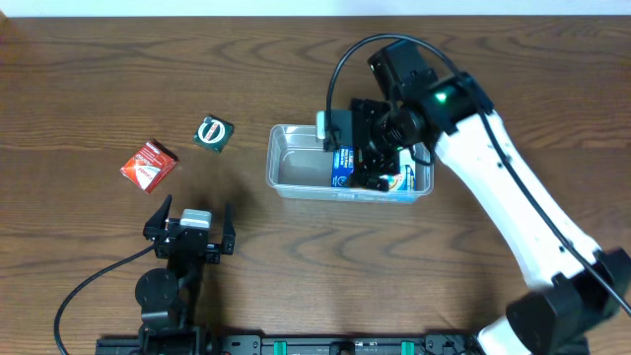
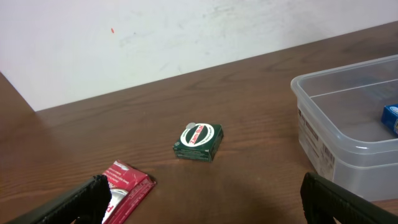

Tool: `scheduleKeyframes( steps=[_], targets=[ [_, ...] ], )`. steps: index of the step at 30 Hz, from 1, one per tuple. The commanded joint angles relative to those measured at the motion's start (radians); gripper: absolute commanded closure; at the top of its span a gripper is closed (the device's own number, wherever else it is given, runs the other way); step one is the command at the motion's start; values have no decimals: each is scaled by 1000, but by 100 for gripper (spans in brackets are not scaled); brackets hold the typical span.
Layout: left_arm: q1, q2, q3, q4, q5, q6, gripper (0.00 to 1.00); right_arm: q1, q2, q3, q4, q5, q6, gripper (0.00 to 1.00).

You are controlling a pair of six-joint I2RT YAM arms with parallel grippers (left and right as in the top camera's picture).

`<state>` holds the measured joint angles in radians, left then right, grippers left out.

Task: Pack container
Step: 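Lower the white-green box into the container and release, then move right gripper to the dark bottle and grasp it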

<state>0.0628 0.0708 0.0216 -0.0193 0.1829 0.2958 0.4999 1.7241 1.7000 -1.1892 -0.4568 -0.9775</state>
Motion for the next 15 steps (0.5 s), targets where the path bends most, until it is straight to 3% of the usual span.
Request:
scheduleKeyframes(
  steps=[1,5,8,11,15],
  targets=[
    [4,0,-18,-33,11,13,2,22,-7,1,-3,-219,65,1],
    [4,0,-18,-33,11,13,2,43,-3,1,18,-306,96,1],
    [4,0,-18,-33,11,13,2,45,-3,1,71,-238,262,1],
    [4,0,-18,-33,11,13,2,40,-3,1,124,-60,477,1],
    [4,0,-18,-33,11,13,2,11,-8,1,156,353,878,1]
  ],
)
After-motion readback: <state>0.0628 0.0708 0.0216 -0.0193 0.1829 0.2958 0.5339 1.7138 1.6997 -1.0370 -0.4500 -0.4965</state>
